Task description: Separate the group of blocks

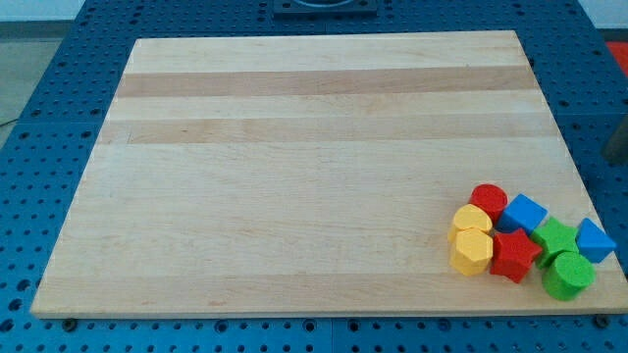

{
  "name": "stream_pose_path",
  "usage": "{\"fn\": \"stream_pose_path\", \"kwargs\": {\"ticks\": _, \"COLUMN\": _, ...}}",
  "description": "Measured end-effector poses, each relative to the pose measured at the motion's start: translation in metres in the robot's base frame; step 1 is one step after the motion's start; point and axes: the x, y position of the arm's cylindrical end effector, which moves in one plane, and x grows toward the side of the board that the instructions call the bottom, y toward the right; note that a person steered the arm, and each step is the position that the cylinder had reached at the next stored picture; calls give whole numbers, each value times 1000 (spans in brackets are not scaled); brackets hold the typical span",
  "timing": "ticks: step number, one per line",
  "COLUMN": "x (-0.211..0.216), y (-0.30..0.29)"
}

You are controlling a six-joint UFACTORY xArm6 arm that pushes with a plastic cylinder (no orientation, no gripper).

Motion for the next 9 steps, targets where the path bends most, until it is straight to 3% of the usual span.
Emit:
{"fn": "stream_pose_path", "kwargs": {"ticks": 2, "x": 60, "y": 0}}
{"fn": "stream_pose_path", "kwargs": {"ticks": 4, "x": 156, "y": -5}}
{"fn": "stream_pose_path", "kwargs": {"ticks": 6, "x": 158, "y": -45}}
{"fn": "stream_pose_path", "kwargs": {"ticks": 8, "x": 152, "y": -180}}
{"fn": "stream_pose_path", "kwargs": {"ticks": 9, "x": 149, "y": -201}}
